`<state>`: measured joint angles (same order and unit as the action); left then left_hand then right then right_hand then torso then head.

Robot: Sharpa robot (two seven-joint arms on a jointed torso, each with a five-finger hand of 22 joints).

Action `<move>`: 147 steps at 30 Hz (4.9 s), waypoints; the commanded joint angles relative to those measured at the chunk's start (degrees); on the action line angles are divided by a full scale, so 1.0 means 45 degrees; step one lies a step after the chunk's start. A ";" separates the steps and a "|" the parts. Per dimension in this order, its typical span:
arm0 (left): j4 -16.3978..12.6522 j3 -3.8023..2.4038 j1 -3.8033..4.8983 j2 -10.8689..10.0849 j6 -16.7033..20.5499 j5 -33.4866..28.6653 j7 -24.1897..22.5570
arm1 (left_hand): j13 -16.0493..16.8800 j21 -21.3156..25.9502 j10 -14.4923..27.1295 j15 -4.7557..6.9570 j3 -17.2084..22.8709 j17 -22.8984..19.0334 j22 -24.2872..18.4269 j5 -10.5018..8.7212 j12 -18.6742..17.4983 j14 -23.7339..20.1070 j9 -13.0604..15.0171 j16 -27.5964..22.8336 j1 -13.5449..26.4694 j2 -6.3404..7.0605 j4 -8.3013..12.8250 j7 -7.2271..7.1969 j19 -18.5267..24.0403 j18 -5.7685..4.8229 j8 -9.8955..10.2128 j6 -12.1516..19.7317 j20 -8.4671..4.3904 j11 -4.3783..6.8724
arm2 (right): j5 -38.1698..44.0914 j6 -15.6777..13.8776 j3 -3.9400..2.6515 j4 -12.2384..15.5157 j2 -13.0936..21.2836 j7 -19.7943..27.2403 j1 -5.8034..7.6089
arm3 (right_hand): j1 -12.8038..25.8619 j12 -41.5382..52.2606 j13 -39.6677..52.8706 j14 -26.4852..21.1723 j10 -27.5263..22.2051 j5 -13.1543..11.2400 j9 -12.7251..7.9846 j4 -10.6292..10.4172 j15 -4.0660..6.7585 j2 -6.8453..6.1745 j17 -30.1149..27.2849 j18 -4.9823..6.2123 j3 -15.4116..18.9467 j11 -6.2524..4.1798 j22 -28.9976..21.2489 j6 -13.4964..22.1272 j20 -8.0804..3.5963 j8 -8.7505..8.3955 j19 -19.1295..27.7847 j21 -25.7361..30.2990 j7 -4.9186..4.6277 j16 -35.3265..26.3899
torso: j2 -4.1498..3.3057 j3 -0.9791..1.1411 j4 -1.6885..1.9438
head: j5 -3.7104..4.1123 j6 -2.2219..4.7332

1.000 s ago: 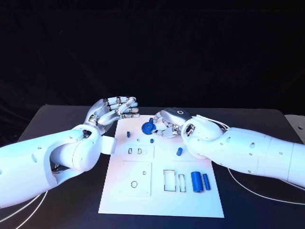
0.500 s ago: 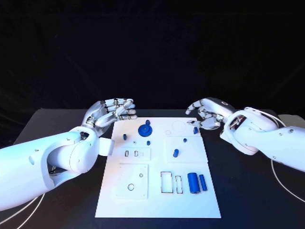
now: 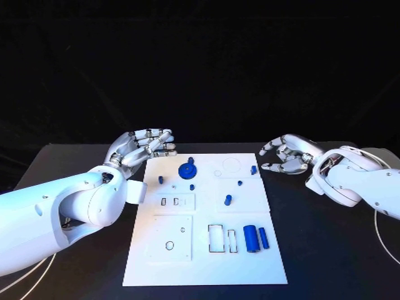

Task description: Assemble the parts on the task board

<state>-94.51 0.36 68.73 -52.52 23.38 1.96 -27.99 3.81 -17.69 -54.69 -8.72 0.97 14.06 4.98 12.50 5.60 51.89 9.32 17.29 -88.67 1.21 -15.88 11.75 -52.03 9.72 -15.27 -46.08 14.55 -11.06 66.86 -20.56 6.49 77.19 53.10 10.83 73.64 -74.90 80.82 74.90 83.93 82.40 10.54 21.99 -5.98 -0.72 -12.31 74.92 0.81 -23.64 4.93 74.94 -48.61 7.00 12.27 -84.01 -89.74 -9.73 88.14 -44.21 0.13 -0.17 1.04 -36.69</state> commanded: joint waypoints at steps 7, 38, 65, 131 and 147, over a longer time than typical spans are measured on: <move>0.0020 -0.0011 0.0012 0.0098 -0.0322 -0.0025 -0.0137 | 0.0013 0.0081 -0.0091 0.0022 0.0063 0.0019 -0.0022 -0.0011 -0.0057 0.0006 -0.0015 -0.0086 -0.0105 -0.0001 0.0028 0.0380 -0.0063 0.0189 0.0035 0.0030 -0.0003 0.0036 | 0.0148 0.0493 0.0011 -0.0581 -0.0494 -0.0223 -0.0299 | 0.0016 -0.0117 0.1041 0.1034 -0.0161 0.0123 -0.0026 0.0024 0.0000 -0.0032 0.1936 -0.0133 0.0020 0.0004 0.3209 0.0144 -0.0051 -0.0129 -0.1207 0.0080 -0.0040 0.0002 | -0.0007 -0.0056 0.0072 | 0.0107 -0.0049; 0.0067 -0.0011 0.0011 0.0090 -0.0289 -0.0024 -0.0087 | 0.0010 0.0088 -0.0102 0.0022 0.0078 0.0031 -0.0032 -0.0010 -0.0076 0.0001 -0.0017 -0.0103 -0.0120 0.0000 0.0020 0.0383 -0.0070 0.0187 0.0040 0.0025 -0.0005 0.0035 | 0.0399 0.0115 0.0016 -0.1026 -0.1234 -0.0775 -0.0700 | 0.0291 0.0151 0.1311 0.1062 0.0066 0.0114 0.0151 -0.0158 0.0047 0.0312 0.2054 -0.0170 -0.0092 -0.0085 0.3318 -0.0558 -0.0053 0.0177 -0.1305 -0.0027 0.0082 0.0037 | 0.0007 -0.0025 0.0019 | 0.0018 -0.0238; 0.0105 -0.0011 0.0010 0.0065 -0.0339 -0.0023 -0.0004 | 0.0005 0.0096 -0.0096 0.0018 0.0099 0.0043 -0.0042 -0.0007 -0.0104 -0.0008 -0.0023 -0.0124 -0.0127 -0.0017 0.0002 0.0391 -0.0075 0.0185 0.0051 0.0032 -0.0005 0.0028 | 0.0419 -0.1670 0.0000 -0.0280 -0.1123 -0.0939 -0.0688 | -0.0051 0.0409 0.1621 0.1101 0.0385 -0.0504 0.0801 0.0336 0.0556 0.1631 0.2184 -0.0181 -0.1405 -0.0650 0.3348 -0.1481 -0.0540 0.1343 -0.1332 -0.0057 0.0701 0.0057 | 0.0031 -0.0036 0.0027 | 0.0008 -0.0302; 0.0466 -0.0006 0.0010 0.0316 -0.0333 -0.0022 -0.0003 | 0.0003 0.0114 -0.0103 0.0009 0.0098 0.0067 -0.0063 -0.0028 -0.0145 -0.0021 -0.0033 -0.0160 -0.0100 0.0005 -0.0039 0.0391 -0.0082 0.0182 0.0070 0.0042 -0.0002 0.0022 | 0.5311 -0.0796 0.0392 0.1884 -0.5341 -0.5708 -0.1500 | 0.0757 0.0359 0.1598 0.1082 0.0382 -0.0688 0.0917 0.0220 0.0524 0.1304 0.2069 -0.0181 -0.1385 -0.0600 0.3348 -0.1209 -0.0525 0.1430 -0.1332 -0.0057 0.0640 0.0017 | 0.0005 -0.0028 0.0039 | -0.0538 -0.0629; 0.0491 -0.0006 0.0008 0.0293 -0.0338 -0.0022 0.0013 | 0.0003 0.0114 -0.0103 0.0009 0.0098 0.0067 -0.0063 -0.0028 -0.0145 -0.0021 -0.0033 -0.0160 -0.0100 0.0005 -0.0039 0.0391 -0.0082 0.0182 0.0070 0.0042 -0.0002 0.0022 | 0.5380 -0.0724 0.0406 0.1783 -0.5342 -0.5725 -0.1582 | 0.0778 0.0354 0.1595 0.1080 0.0378 -0.0695 0.0912 0.0224 0.0520 0.1268 0.2060 -0.0181 -0.1383 -0.0593 0.3348 -0.1176 -0.0524 0.1415 -0.1332 -0.0057 0.0630 0.0013 | 0.0010 -0.0033 0.0032 | -0.0589 -0.0699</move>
<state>-92.24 0.37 68.72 -51.27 22.84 1.95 -27.61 3.82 -17.46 -54.89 -8.72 1.28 14.28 4.76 12.50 5.32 51.90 9.23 16.85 -88.67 1.21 -15.88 11.75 -52.01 9.72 -15.27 -46.08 14.55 -10.86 90.39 -25.72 8.03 85.49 28.96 -14.36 66.88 -71.54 82.42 74.95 84.14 84.04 7.72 25.84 -4.85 1.34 -6.74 74.95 0.81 -30.04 2.46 74.93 -53.73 4.93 17.55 -84.01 -89.74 -6.82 88.13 -44.17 -0.02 -0.03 -1.59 -39.83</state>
